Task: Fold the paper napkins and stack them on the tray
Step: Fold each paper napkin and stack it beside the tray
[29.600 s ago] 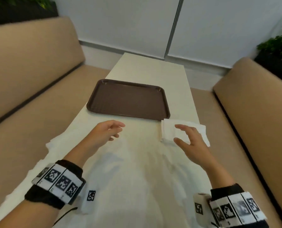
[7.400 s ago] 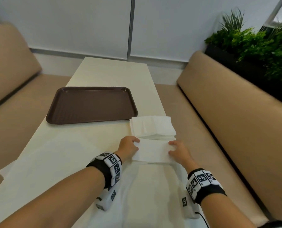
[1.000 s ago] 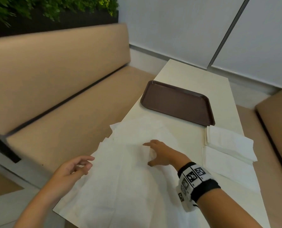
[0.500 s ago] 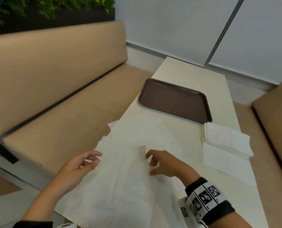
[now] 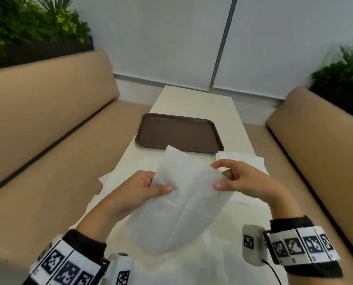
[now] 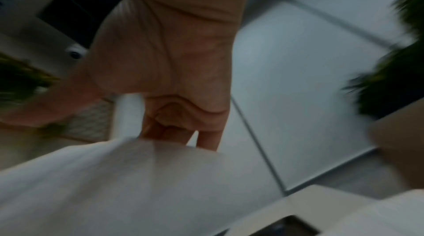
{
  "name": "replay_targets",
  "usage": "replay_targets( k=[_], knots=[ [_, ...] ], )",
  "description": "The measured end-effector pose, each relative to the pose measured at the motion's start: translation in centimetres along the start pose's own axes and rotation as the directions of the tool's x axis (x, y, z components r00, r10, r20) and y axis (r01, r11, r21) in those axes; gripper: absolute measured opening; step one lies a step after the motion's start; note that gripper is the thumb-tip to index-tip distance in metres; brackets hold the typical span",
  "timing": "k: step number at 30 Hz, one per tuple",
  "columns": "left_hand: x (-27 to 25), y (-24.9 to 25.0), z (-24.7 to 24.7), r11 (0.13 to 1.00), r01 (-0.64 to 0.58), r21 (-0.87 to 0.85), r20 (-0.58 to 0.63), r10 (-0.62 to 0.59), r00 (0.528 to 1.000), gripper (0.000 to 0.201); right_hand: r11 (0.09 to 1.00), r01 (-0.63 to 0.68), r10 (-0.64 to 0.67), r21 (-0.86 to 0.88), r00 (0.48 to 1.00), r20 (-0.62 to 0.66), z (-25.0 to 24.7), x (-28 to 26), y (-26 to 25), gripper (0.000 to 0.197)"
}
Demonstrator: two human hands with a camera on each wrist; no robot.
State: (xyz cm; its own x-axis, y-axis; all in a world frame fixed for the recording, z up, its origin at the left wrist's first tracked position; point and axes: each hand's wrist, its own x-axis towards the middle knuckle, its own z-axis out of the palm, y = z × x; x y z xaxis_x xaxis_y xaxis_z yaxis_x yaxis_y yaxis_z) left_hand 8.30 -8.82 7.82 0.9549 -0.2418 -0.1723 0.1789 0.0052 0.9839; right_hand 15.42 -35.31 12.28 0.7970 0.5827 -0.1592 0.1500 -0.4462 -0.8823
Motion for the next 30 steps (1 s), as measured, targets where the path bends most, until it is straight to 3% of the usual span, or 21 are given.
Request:
replay_targets(
  k=[5,7,10,14,17,20,21,24,27,28,30],
  knots=[
    [1.5,1.7,0.4,0.971,-0.068,-0.229,-0.058,0.056,0.997,0.049,0.895,0.099,-0.038,0.436,0.989,-0.146,1.2,-3.0,4.8,0.080],
    [2.0,1.9,1.0,0.957,-0.092,-0.274,-0.062,0.078,0.995,0.064,0.872,0.124,-0.029,0.473,0.979,-0.203,2.4,-3.1,4.9,0.073],
    [2.3,1.9,1.8,0.939,-0.108,-0.327,-0.068,0.091,0.994,0.068,0.872,0.164,-0.012,0.461,0.949,-0.315,3.0,-3.3,4.0,0.048],
    [2.3,1.9,2.2,0.918,-0.104,-0.382,-0.058,0.089,0.994,0.079,0.864,0.209,-0.003,0.459,0.912,-0.411,2.7,-3.9,3.4,0.036],
    [2.0,1.7,3.0,0.884,-0.043,-0.466,0.087,0.094,0.992,0.069,0.842,0.225,0.003,0.491,0.907,-0.421,2.9,-3.9,3.2,0.036],
    [2.0,1.7,4.4,0.763,0.070,-0.642,0.332,0.194,0.923,0.062,0.816,0.242,-0.006,0.526,0.912,-0.410,3.6,-3.7,3.2,0.037],
    [2.1,1.7,4.7,0.786,0.064,-0.615,0.338,0.189,0.922,0.067,0.816,0.243,-0.012,0.524,0.914,-0.406,3.8,-3.7,3.3,0.037],
    [2.6,1.3,5.2,0.908,0.001,-0.419,0.207,0.094,0.974,0.069,0.799,0.244,-0.017,0.549,0.922,-0.386,4.3,-3.6,3.4,0.038],
    [2.5,1.7,5.4,0.985,-0.134,-0.105,0.129,0.147,0.981,0.033,0.759,0.258,-0.006,0.597,0.920,-0.391,4.2,-3.5,4.2,0.036],
    [2.4,2.0,5.2,0.986,-0.164,0.000,0.132,0.162,0.978,0.020,0.730,0.277,0.009,0.625,0.911,-0.413,4.0,-3.6,4.6,0.042],
    [2.1,2.7,4.7,0.964,-0.203,0.172,0.207,0.166,0.964,0.012,0.662,0.309,0.021,0.683,0.903,-0.429,3.2,-3.9,5.2,0.081]
  ],
)
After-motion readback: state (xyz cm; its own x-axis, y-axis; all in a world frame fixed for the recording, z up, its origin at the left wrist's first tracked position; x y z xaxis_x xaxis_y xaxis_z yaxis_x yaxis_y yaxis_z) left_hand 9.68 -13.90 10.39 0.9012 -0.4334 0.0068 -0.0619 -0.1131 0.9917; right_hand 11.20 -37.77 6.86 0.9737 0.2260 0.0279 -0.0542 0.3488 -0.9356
